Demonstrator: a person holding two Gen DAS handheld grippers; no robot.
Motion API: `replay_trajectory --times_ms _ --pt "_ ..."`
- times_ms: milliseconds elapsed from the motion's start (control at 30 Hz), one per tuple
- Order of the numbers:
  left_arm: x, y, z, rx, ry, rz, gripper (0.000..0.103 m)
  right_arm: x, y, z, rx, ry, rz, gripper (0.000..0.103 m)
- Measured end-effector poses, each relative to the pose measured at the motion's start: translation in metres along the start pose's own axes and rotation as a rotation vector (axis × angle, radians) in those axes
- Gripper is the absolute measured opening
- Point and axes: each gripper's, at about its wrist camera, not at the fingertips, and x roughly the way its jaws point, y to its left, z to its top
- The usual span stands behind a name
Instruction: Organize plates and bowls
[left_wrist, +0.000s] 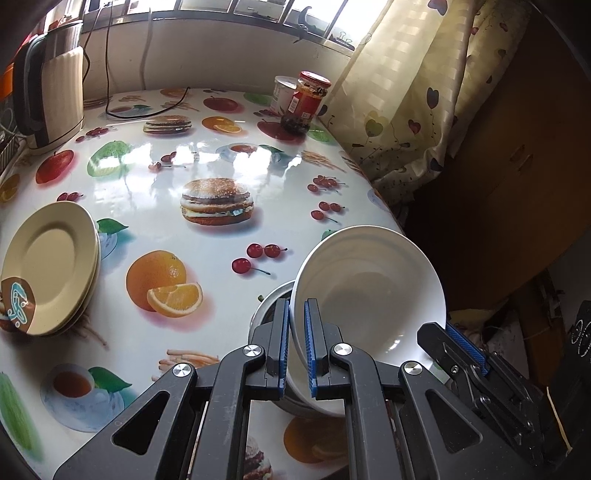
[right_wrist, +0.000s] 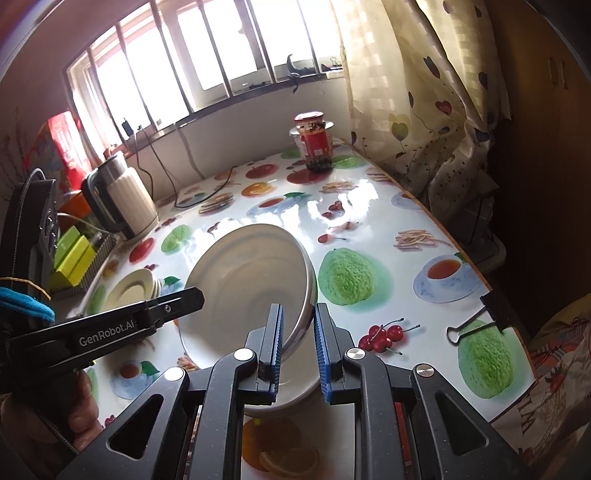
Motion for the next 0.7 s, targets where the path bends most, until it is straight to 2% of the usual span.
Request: replay_trajectory --times_ms 700 --pt "0.007 0.002 -0.008 -0.005 0.031 0.013 0.008 0.006 -0.004 -0.013 0.026 0.042 0.003 0.017"
